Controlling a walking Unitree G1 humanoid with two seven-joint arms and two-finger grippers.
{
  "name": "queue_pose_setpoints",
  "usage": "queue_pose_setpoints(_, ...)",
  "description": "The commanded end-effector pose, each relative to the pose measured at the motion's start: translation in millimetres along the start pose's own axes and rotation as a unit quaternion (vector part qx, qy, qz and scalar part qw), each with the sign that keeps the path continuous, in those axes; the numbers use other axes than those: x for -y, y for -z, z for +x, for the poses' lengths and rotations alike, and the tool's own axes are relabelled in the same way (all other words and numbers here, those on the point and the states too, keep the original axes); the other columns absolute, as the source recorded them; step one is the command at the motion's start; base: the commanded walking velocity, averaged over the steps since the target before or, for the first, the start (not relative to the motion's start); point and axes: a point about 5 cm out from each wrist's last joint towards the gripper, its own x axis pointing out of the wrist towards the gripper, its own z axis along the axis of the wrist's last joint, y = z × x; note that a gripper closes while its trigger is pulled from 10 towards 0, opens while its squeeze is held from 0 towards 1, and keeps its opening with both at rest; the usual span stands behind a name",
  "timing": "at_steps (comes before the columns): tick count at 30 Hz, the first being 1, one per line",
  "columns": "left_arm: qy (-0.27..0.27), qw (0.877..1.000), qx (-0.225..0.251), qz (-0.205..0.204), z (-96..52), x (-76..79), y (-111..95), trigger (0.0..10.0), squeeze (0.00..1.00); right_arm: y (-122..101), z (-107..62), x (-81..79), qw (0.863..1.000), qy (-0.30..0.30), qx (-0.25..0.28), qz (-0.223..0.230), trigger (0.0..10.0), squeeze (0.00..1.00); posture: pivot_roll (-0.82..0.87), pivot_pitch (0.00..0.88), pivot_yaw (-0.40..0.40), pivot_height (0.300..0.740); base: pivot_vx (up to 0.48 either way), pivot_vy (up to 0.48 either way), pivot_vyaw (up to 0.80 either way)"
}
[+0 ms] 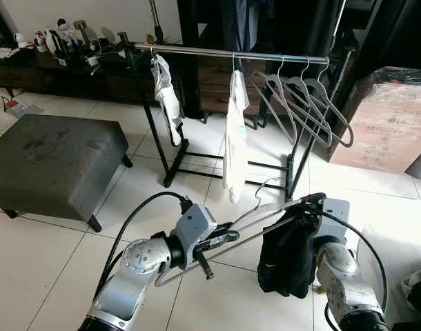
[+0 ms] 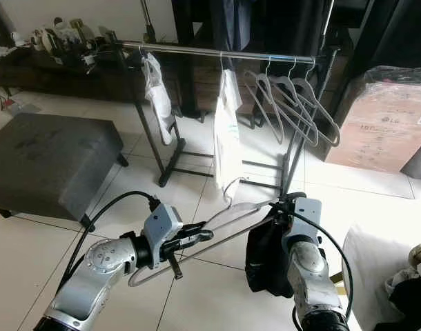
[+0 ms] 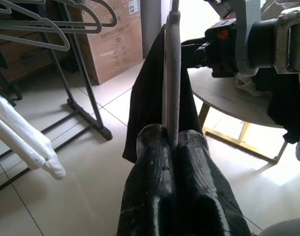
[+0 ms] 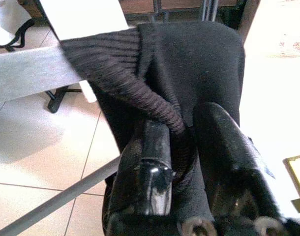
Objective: Hang hanger
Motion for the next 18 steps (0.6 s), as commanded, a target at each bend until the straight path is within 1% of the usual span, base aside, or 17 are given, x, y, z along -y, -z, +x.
queue_pose_setpoints(1, 0.001, 1.000, 0.027, 0.003, -0.4, -0.1, -11, 10.0, 0.00, 0, -0.5, -1.9, 1.000, -0.009, 0.003, -0.006, 0.0, 0.00, -0.06, 0.182, 0.031, 0.740, 0.000, 0.000, 0.00)
queue_pose_setpoints(3, 0.003, 1.000, 0.021, 0.000, -0.6, 0.6, -9, 10.0, 0.00, -5, -0.3, -3.4, 0.999, -0.017, 0.013, -0.025, 0.0, 0.00, -0.06, 0.183, 0.030, 0.740, 0.000, 0.000, 0.00)
queue_pose_setpoints(5, 0.002, 1.000, 0.018, 0.001, -0.7, 0.4, -9, 10.0, 0.00, -7, 0.1, -4.0, 0.999, -0.017, 0.016, -0.030, 0.0, 0.00, -0.06, 0.184, 0.030, 0.740, 0.000, 0.000, 0.00)
queue_pose_setpoints(9, -0.011, 1.000, 0.005, 0.004, 0.2, -2.1, -6, 10.0, 0.00, -12, 0.4, -8.2, 0.999, -0.022, 0.019, -0.026, 0.0, 0.00, -0.06, 0.185, 0.028, 0.740, 0.000, 0.000, 0.00)
queue_pose_setpoints(11, -0.013, 1.000, -0.007, 0.001, 1.1, -2.1, -4, 10.0, 0.00, -16, 0.4, -11.5, 0.999, -0.028, 0.023, -0.013, 0.0, 0.00, -0.06, 0.185, 0.028, 0.740, 0.000, 0.000, 0.00)
queue_pose_setpoints(13, -0.007, 0.999, -0.029, -0.015, 1.4, -0.1, 2, 10.0, 0.00, -23, 0.3, -17.3, 0.999, -0.041, 0.032, 0.009, 0.0, 0.00, -0.06, 0.185, 0.028, 0.740, 0.000, 0.000, 0.00)
queue_pose_setpoints(14, -0.007, 0.999, -0.029, -0.015, 1.4, -0.1, 2, 10.0, 0.00, -23, 0.3, -17.3, 0.999, -0.041, 0.032, 0.009, 0.0, 0.00, -0.06, 0.185, 0.028, 0.740, 0.000, 0.000, 0.00)
queue_pose_setpoints(15, -0.009, 0.999, -0.033, -0.030, 1.3, -0.3, 3, 10.0, 0.00, -27, -0.1, -20.2, 0.998, -0.051, 0.036, 0.009, 0.0, 0.00, -0.06, 0.185, 0.028, 0.740, 0.000, 0.000, 0.00)
queue_pose_setpoints(18, -0.016, 0.998, -0.040, -0.053, 1.1, -2.1, 3, 10.0, 0.00, -33, -1.2, -24.7, 0.997, -0.067, 0.043, 0.010, 0.0, 0.00, -0.06, 0.184, 0.027, 0.740, 0.000, 0.000, 0.00)
